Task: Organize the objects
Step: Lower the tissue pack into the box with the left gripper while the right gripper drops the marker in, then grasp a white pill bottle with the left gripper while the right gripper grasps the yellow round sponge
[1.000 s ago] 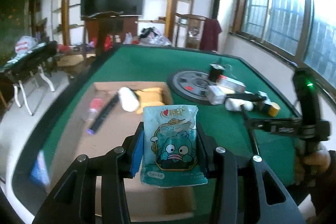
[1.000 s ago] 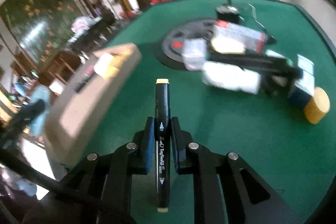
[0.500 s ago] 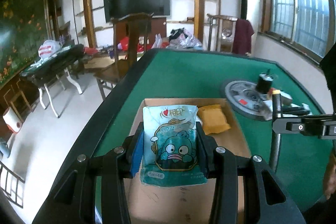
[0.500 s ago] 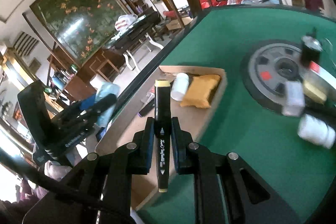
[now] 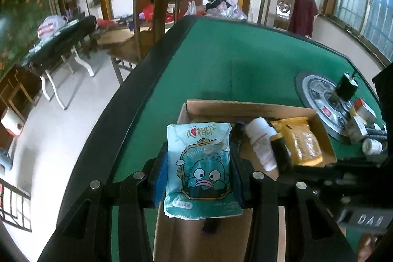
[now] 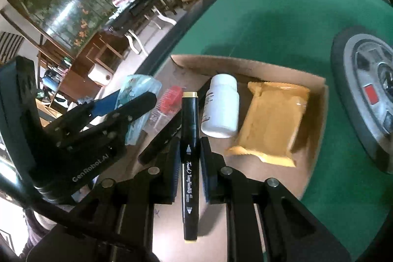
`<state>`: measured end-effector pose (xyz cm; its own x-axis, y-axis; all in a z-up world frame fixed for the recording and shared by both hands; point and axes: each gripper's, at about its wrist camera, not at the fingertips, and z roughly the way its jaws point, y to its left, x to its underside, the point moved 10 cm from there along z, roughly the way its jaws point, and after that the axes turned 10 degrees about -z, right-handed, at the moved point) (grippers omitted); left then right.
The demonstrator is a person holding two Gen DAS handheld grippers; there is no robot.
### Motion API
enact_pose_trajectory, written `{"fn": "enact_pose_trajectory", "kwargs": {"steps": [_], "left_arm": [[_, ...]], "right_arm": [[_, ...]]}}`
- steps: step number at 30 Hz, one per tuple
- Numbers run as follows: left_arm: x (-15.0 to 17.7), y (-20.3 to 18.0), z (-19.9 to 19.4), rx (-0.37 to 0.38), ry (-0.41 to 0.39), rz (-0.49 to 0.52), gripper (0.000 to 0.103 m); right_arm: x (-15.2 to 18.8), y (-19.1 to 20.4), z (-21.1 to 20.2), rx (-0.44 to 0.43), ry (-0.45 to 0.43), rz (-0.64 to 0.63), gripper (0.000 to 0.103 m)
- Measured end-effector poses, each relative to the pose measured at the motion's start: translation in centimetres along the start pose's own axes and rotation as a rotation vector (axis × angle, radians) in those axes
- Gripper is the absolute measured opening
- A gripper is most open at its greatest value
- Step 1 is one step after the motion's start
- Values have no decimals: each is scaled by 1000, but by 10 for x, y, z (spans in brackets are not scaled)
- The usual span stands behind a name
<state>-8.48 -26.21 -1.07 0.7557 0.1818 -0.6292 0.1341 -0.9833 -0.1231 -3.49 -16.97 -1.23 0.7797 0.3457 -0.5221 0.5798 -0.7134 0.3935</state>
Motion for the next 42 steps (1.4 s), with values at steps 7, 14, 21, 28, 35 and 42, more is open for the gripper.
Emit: {"fn": "enact_pose_trajectory", "kwargs": {"steps": [7, 14, 21, 28, 35, 42], "left_arm": [[4, 7, 8, 10, 5, -43, 45], [4, 5, -12, 29, -39, -72, 46], [-2, -13, -92, -2, -263, -48, 65], [11, -46, -164, 17, -441, -67, 76], [28, -110, -178, 60, -450, 22, 77], [46, -164, -183, 99, -429, 91, 77]], "right_arm": [[0, -10, 11, 88, 31, -40, 13], [3, -11, -26, 223, -39, -114, 18], [0, -13, -105, 455, -232, -162, 53], [9, -16, -175, 656, -386, -164, 69], [35, -39, -231, 770, -440, -148, 73], [63, -75, -274, 834, -472, -89, 76]]}}
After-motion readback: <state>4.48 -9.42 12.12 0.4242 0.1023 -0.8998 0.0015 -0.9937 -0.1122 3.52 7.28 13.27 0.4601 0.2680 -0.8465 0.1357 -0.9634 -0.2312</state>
